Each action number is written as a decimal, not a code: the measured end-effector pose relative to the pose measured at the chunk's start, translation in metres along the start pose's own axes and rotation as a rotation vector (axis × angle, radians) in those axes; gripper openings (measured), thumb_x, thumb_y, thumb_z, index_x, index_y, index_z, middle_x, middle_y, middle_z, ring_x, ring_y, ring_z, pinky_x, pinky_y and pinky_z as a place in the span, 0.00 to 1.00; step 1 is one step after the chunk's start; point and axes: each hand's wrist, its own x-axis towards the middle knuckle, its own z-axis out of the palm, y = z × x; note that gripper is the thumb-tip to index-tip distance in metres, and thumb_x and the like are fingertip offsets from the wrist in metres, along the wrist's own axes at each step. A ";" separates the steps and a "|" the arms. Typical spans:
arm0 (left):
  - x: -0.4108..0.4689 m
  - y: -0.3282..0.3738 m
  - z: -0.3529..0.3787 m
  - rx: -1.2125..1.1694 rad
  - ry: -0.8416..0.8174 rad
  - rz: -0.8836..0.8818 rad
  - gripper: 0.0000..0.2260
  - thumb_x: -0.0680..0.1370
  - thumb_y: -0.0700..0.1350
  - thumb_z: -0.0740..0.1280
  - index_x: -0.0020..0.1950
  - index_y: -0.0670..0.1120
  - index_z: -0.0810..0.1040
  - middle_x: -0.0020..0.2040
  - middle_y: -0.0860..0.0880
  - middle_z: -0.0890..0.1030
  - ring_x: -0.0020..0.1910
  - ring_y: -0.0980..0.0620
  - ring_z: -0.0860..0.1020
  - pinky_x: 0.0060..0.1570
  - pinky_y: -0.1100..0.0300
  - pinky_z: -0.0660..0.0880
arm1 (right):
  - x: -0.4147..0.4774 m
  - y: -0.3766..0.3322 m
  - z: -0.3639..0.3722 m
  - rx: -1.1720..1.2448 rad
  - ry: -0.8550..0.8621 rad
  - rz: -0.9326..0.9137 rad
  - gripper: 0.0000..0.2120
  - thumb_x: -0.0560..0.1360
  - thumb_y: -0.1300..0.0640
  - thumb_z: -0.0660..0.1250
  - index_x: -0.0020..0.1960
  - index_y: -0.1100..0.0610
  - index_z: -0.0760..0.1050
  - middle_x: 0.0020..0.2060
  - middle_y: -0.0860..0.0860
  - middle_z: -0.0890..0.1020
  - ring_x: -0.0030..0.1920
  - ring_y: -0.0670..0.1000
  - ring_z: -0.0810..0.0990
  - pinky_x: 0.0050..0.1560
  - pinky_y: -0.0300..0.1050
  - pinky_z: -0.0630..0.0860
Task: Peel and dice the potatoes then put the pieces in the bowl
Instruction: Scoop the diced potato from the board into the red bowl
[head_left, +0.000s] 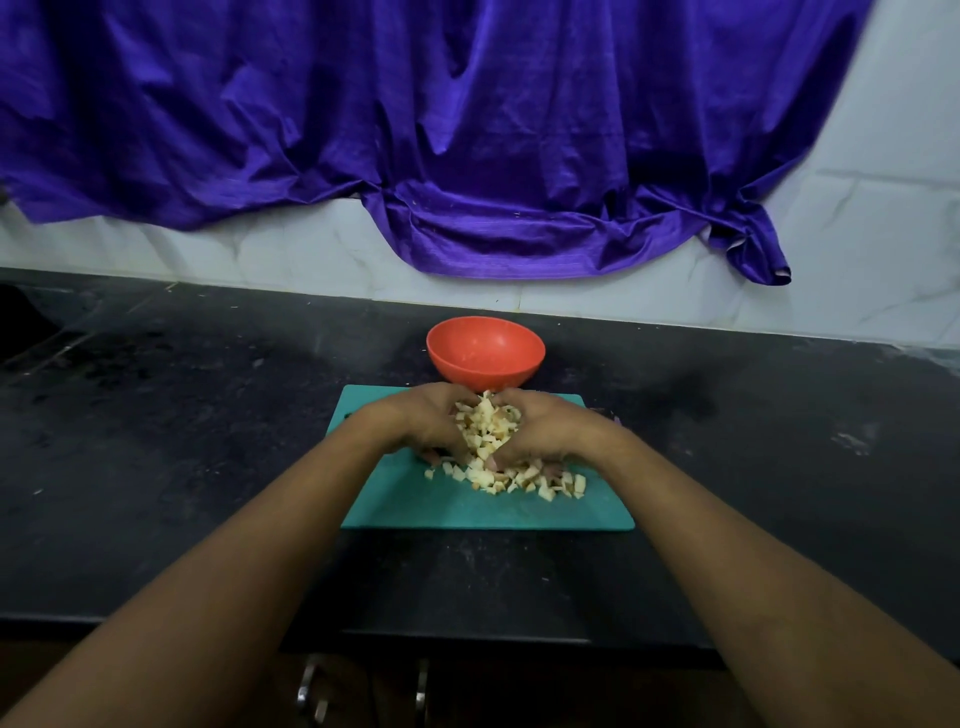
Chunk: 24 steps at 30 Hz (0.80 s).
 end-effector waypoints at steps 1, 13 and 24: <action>0.001 -0.002 0.000 -0.021 0.017 0.005 0.36 0.70 0.33 0.79 0.74 0.51 0.72 0.64 0.48 0.75 0.54 0.47 0.82 0.48 0.52 0.85 | 0.001 -0.001 0.001 0.034 0.012 -0.004 0.43 0.69 0.58 0.82 0.77 0.43 0.65 0.60 0.51 0.77 0.44 0.50 0.82 0.30 0.41 0.77; 0.000 0.009 -0.014 -0.292 0.021 0.012 0.20 0.71 0.26 0.73 0.59 0.43 0.80 0.55 0.38 0.83 0.48 0.42 0.86 0.44 0.54 0.85 | 0.008 -0.018 -0.016 0.481 -0.006 0.061 0.17 0.71 0.76 0.72 0.56 0.60 0.80 0.54 0.62 0.82 0.45 0.56 0.84 0.33 0.45 0.83; 0.032 0.054 -0.051 -0.289 0.009 -0.096 0.12 0.72 0.25 0.72 0.54 0.31 0.81 0.52 0.37 0.81 0.42 0.45 0.85 0.36 0.59 0.83 | 0.040 -0.036 -0.062 0.577 -0.095 0.194 0.09 0.73 0.75 0.70 0.48 0.64 0.78 0.56 0.62 0.79 0.50 0.58 0.83 0.39 0.45 0.84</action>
